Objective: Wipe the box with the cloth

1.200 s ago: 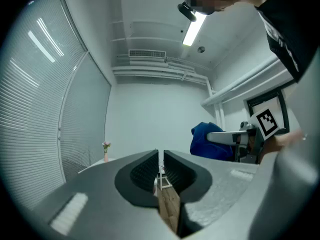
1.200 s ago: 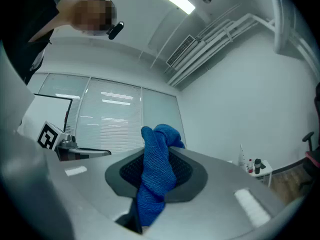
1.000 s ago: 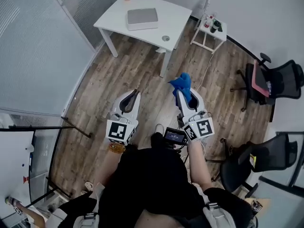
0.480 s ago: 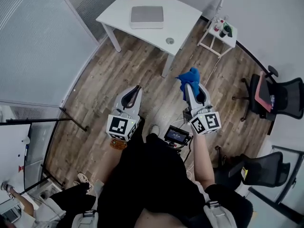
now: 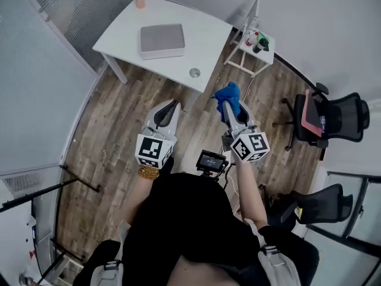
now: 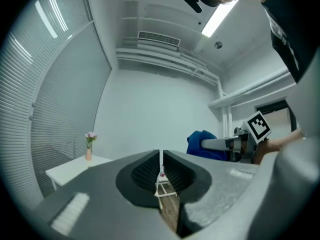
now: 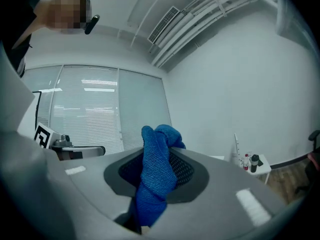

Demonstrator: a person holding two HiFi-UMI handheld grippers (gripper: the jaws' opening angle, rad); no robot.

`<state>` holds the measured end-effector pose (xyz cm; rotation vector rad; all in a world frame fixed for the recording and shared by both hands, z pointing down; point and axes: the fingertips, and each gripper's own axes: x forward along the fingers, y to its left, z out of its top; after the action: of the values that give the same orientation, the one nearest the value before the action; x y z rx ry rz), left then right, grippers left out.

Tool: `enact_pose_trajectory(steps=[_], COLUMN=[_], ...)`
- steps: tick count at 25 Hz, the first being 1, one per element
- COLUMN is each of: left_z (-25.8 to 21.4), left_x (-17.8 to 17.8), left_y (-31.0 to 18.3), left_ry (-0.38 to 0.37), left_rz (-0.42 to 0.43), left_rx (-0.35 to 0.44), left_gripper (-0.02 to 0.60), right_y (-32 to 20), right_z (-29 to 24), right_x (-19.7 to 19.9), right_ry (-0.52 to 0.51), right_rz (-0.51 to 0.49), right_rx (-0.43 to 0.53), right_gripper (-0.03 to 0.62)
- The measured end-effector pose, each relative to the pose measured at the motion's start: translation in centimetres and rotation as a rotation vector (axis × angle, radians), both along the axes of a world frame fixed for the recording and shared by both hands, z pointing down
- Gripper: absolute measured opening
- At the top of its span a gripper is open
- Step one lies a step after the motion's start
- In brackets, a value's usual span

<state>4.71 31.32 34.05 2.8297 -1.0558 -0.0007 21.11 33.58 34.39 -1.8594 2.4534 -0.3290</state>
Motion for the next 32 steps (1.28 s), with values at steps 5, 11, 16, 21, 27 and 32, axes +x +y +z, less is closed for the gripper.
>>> enact_pose_trajectory(steps=[5,11,16,21,27,32], left_z=[-0.8,1.5,4.9,6.4,7.9,10.9], left_x=[-2.0,-7.5,-11.4,-12.7,-11.4,-9.6], left_y=[-7.9,-15.0,-20.5,-22.5,-28.4,-35.2], left_ry=[0.029,0.044,0.02,-0.003,-0.072,-0.174], left_rz=[0.014,-0.015,-0.063,-0.091,-0.048,0.02], left_rx=[0.017,-0.018,-0.086,-0.126,-0.145,-0.18], left_gripper=[0.018,0.018,0.02,0.028,0.075,0.107], right_y=[-8.1,-16.3,-24.3,-30.3,-39.6,-47.9], right_z=[-0.9,-0.5,2.1,4.4,8.2,14.5], right_x=[-0.7,-3.0,-3.8,-2.7,-2.8,-1.6], right_ry=[0.036,0.081,0.087,0.078,0.158,0.281], right_rz=[0.006,-0.03,-0.066,-0.099,-0.225,-0.309], right_rx=[-0.029,-0.044,-0.108,-0.162,-0.209,-0.278], right_gripper=[0.112,0.114,0.114,0.114,0.118,0.123])
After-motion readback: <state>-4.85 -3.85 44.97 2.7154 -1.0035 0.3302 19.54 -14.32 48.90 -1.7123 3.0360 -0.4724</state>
